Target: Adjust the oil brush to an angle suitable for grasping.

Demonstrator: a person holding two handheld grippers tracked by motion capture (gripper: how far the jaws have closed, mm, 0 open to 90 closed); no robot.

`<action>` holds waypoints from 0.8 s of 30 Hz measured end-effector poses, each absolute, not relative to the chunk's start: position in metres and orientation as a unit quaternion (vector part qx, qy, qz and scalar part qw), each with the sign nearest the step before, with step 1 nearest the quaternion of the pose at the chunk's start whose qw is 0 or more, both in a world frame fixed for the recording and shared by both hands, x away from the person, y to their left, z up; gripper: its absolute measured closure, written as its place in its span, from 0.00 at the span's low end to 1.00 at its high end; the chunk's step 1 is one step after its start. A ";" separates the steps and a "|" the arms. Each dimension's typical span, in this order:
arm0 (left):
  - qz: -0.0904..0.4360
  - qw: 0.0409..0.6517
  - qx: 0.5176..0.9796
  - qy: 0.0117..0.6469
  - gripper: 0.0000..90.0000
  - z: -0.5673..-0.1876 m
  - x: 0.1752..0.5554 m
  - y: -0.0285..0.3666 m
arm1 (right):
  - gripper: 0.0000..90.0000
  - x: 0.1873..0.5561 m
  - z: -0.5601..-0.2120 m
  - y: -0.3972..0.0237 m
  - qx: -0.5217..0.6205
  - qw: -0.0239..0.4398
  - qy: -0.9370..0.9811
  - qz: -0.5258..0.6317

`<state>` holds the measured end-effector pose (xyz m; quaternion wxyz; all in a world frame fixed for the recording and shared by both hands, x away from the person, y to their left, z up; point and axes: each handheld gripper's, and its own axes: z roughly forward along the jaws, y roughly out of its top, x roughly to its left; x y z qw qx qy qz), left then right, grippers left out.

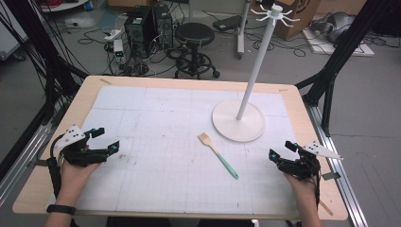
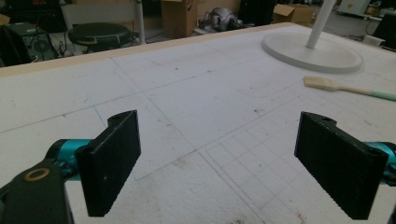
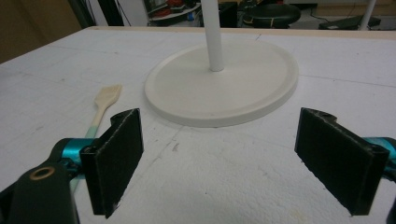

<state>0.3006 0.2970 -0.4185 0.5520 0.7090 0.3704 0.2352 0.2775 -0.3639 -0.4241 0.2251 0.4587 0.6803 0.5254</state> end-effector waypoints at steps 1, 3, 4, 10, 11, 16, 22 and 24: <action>0.234 0.555 0.707 0.371 0.17 -0.418 0.301 0.297 | 0.16 0.277 -0.424 -0.364 0.461 0.225 0.679 0.525; 0.234 0.556 0.706 0.371 0.17 -0.418 0.301 0.297 | 0.16 0.277 -0.424 -0.364 0.460 0.226 0.679 0.526; 0.235 0.557 0.705 0.371 0.17 -0.417 0.301 0.297 | 0.16 0.277 -0.423 -0.364 0.459 0.227 0.678 0.527; 0.235 0.557 0.706 0.370 0.17 -0.417 0.303 0.298 | 0.16 0.276 -0.421 -0.363 0.459 0.223 0.679 0.527; 0.235 0.557 0.706 0.370 0.17 -0.417 0.303 0.298 | 0.16 0.275 -0.420 -0.363 0.457 0.226 0.681 0.526; 0.237 0.557 0.707 0.365 0.17 -0.416 0.304 0.295 | 0.16 0.273 -0.416 -0.361 0.452 0.227 0.682 0.528; 0.237 0.556 0.709 0.364 0.17 -0.415 0.302 0.295 | 0.16 0.274 -0.414 -0.358 0.450 0.221 0.685 0.529; 0.236 0.558 0.707 0.363 0.17 -0.414 0.301 0.295 | 0.14 0.275 -0.413 -0.355 0.449 0.221 0.685 0.529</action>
